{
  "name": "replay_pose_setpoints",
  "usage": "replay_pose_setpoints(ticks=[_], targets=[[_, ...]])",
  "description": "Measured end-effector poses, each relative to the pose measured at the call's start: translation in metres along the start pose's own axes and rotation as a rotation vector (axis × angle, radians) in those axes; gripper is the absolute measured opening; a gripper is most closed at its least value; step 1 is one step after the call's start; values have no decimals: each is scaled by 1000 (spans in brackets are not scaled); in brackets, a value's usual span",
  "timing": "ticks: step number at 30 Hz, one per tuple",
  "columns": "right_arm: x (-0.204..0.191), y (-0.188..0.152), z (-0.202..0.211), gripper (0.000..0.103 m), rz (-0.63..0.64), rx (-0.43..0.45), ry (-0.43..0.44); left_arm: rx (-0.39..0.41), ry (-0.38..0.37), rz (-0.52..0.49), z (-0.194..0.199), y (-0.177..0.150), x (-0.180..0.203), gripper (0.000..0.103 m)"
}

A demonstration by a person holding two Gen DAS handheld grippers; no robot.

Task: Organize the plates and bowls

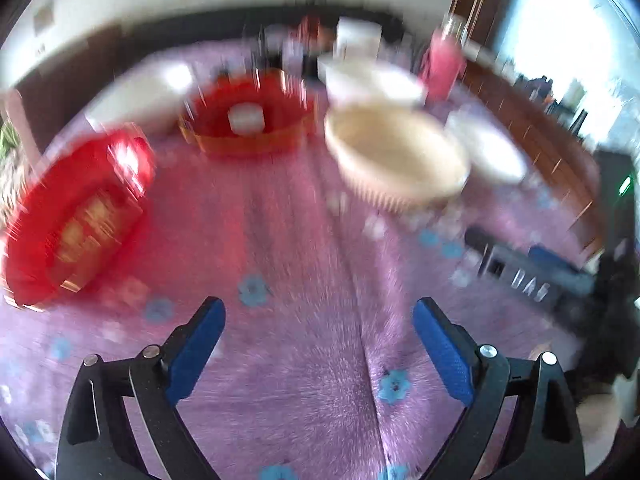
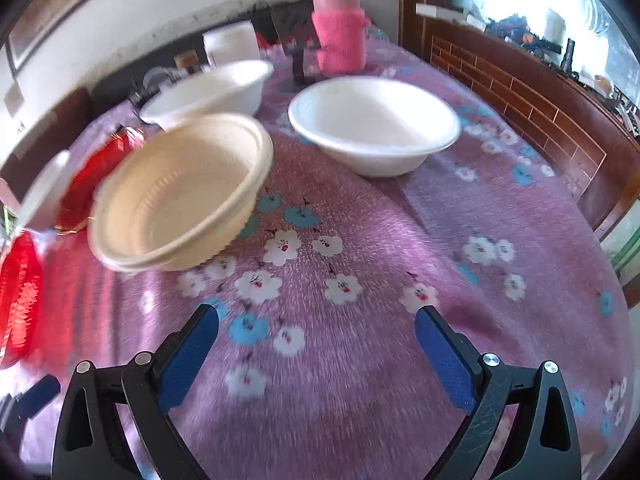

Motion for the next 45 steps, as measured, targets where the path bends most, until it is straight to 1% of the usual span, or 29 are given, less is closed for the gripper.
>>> replay_pose_setpoints(ticks=[2,3,5,6,7,8,9,10,11,13,15,17,19,22,25,28,31,34,37,41,42,45], targets=[[-4,2,21,100,44,56,-4,122,-1,20,37,7,-13,95],[-8,6,34,100,69,94,0,189,16,28,55,15,-21,95],[-12,15,53,100,92,142,22,321,53,46,91,25,-38,95],[-16,21,63,100,100,170,43,369,76,61,104,36,-48,95],[-21,29,74,100,107,197,74,413,92,81,119,42,-59,96],[-29,36,79,100,116,214,102,443,96,96,131,45,-68,100],[-36,44,85,100,128,227,140,466,107,112,137,53,-74,103],[-43,52,89,100,138,231,175,476,128,130,143,57,-83,103],[-51,62,89,99,140,229,217,473,138,140,145,59,-89,103],[-65,73,83,92,135,208,283,454,138,152,139,64,-98,103],[-79,84,68,77,119,155,338,413,128,177,125,65,-106,103],[-91,92,48,73,100,98,380,359,119,194,106,63,-108,103],[-100,95,30,73,88,55,400,313,106,196,89,58,-107,103],[-114,97,11,73,88,8,451,289,90,196,74,50,-105,103],[-127,103,-2,73,113,-17,480,267,47,196,61,48,-102,103],[-138,108,-16,73,135,-46,485,239,38,187,48,48,-101,103],[-139,112,-24,73,121,-63,500,218,27,189,38,48,-103,103],[-136,112,-34,73,106,-78,508,222,19,193,33,49,-107,103],[-133,114,-42,73,107,-88,494,219,4,200,30,51,-109,103],[-128,118,-47,73,98,-88,489,225,6,200,30,59,-110,103],[-128,120,-48,73,97,-88,491,222,-2,199,29,62,-109,103],[-134,127,-55,73,105,-96,488,185,-57,220,19,78,-111,103]])
Point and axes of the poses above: each gripper's, at about its wrist camera, not at the fingertips, and z roughly against the way its jaws point, x to its right, y to its top, the point moved 1 cm from there along -z, roughly the way its jaws point, and after that the axes turned 7 degrees about y, right-handed, at the moved point
